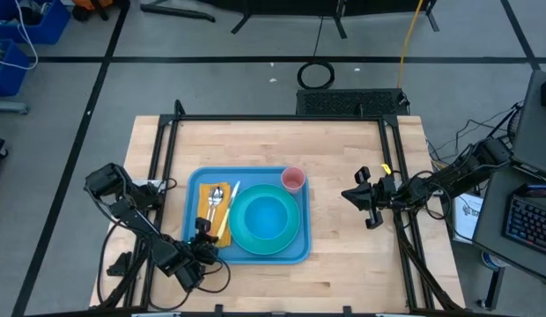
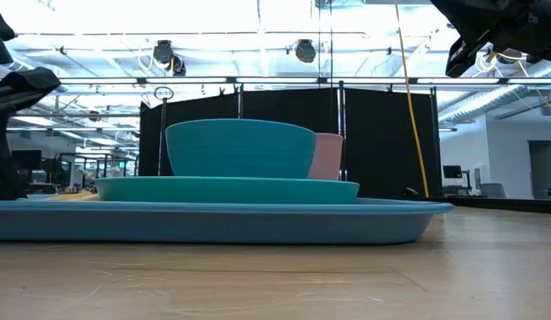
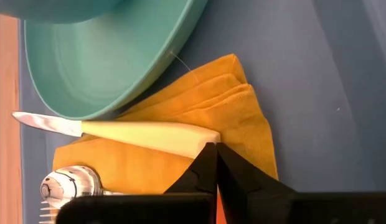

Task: Set up tray
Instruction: Put the yellow knife on the blue serving tray to the left of the orange spoon

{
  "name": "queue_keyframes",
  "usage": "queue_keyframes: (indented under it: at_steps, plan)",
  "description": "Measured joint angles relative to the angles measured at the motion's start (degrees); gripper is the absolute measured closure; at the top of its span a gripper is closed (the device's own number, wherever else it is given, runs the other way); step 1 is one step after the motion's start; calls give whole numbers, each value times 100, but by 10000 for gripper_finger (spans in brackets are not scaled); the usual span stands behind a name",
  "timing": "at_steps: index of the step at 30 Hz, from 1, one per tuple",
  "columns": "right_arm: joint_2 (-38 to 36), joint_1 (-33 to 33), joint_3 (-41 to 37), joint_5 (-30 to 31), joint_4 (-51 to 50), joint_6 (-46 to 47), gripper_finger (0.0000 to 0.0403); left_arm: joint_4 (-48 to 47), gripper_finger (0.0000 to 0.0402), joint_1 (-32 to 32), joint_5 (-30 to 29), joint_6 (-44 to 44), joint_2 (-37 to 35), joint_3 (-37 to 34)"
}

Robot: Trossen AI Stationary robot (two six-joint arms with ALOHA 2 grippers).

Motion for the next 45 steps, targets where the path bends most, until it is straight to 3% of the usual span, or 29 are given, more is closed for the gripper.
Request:
queue_keyframes:
  at_steps: [20,27,34,38,45]
  plan:
    - [0,1,-1,1,1,0,403,21,399,67,362,-515,4,49]
    - [0,0,-2,0,1,0,403,-164,375,20,308,-852,-28,133]
    - [0,-1,0,0,1,0,403,-311,365,-42,196,-1085,-675,286]
    - [0,-1,-2,0,1,0,403,-447,364,60,30,-1689,-1018,289]
    - [0,-1,-2,1,1,0,403,-434,361,723,630,-2526,-1270,289]
